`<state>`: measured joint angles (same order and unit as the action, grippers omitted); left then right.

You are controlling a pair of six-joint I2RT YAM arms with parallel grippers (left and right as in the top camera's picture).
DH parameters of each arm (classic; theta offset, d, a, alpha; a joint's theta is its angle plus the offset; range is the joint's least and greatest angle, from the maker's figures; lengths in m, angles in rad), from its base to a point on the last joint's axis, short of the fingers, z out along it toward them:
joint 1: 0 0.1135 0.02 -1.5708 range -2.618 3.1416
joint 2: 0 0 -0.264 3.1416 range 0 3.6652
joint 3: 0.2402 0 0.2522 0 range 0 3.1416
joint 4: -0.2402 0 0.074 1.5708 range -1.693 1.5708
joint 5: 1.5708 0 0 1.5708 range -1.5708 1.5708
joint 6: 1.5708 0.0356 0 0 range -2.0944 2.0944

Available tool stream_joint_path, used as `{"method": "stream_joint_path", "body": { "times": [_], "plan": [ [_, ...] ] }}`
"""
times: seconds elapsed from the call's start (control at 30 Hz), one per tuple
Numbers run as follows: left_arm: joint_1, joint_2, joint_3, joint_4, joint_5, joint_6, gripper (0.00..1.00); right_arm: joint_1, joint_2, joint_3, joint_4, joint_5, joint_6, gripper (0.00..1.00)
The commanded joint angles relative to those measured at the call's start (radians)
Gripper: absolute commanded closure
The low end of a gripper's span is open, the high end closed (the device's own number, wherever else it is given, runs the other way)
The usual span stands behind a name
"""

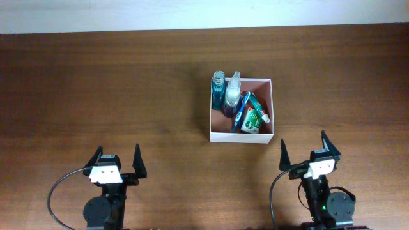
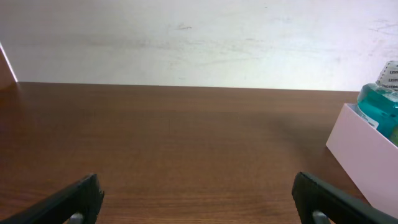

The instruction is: Pack container

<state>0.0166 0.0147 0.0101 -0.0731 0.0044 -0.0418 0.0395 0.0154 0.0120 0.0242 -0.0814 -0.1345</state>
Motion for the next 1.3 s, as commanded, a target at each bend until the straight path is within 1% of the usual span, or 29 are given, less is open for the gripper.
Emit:
{"method": "stream_joint_path", "body": {
  "times": [0.0, 0.13, 0.2, 1.27],
  "plan": [
    [0.006, -0.010, -0.001, -0.008, 0.018, 0.019, 0.00, 0.011, -0.012, -0.006, -0.027, 0.015, 0.000, 0.01],
    [0.006, -0.010, -0.001, -0.008, 0.018, 0.019, 0.01, 0.011, -0.012, -0.006, -0.099, 0.019, 0.000, 0.01],
    [0.006, -0.010, -0.001, -0.008, 0.018, 0.019, 0.00, 0.011, -0.012, -0.006, -0.100, 0.042, 0.000, 0.01],
    [0.006, -0.010, -0.001, -0.008, 0.018, 0.019, 0.01, 0.011, -0.012, -0.006, -0.100, 0.041, 0.000, 0.01]
  ]
}}
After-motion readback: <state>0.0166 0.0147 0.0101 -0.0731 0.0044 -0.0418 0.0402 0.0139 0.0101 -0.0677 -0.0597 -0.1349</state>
